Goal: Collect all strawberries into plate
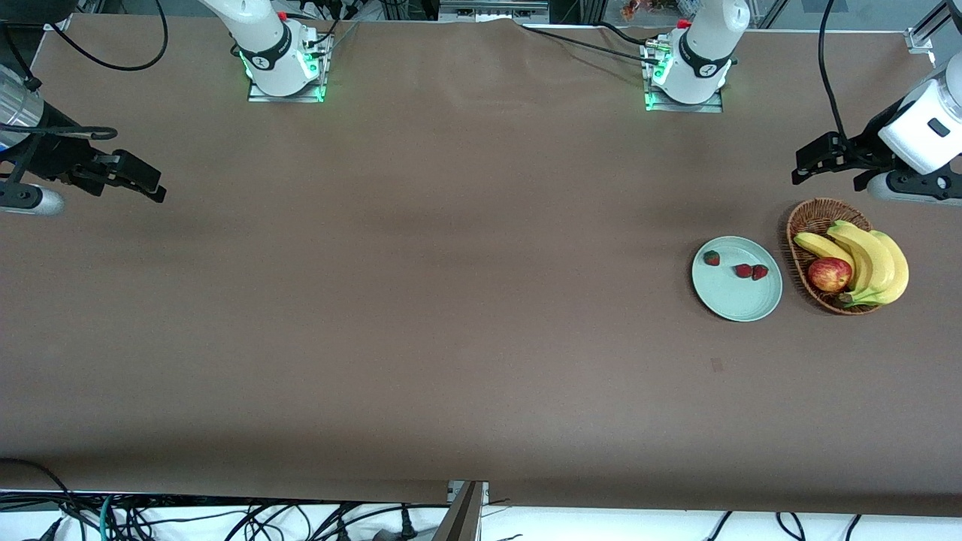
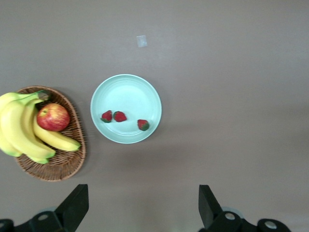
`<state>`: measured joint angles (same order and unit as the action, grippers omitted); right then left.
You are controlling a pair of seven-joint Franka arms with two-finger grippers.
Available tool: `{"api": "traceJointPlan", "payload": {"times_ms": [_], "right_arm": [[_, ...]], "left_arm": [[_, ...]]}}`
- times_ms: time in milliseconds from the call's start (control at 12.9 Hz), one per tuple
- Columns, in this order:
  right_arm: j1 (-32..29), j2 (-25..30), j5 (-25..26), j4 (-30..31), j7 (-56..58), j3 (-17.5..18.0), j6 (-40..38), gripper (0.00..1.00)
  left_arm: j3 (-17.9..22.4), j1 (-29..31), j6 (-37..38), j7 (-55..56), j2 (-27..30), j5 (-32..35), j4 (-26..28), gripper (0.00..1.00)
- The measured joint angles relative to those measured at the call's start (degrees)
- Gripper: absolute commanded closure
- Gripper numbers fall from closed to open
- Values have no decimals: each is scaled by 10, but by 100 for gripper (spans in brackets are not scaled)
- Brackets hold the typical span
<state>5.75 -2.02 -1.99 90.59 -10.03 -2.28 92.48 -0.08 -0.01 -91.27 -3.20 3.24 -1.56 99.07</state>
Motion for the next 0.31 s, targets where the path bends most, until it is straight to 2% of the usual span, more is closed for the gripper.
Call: {"api": "traceJointPlan", "payload": {"times_ms": [310], "right_arm": [[0,0,0,0,0,0,1,0]], "left_arm": [[-3,0,1,-3,0,22,0,0]]}}
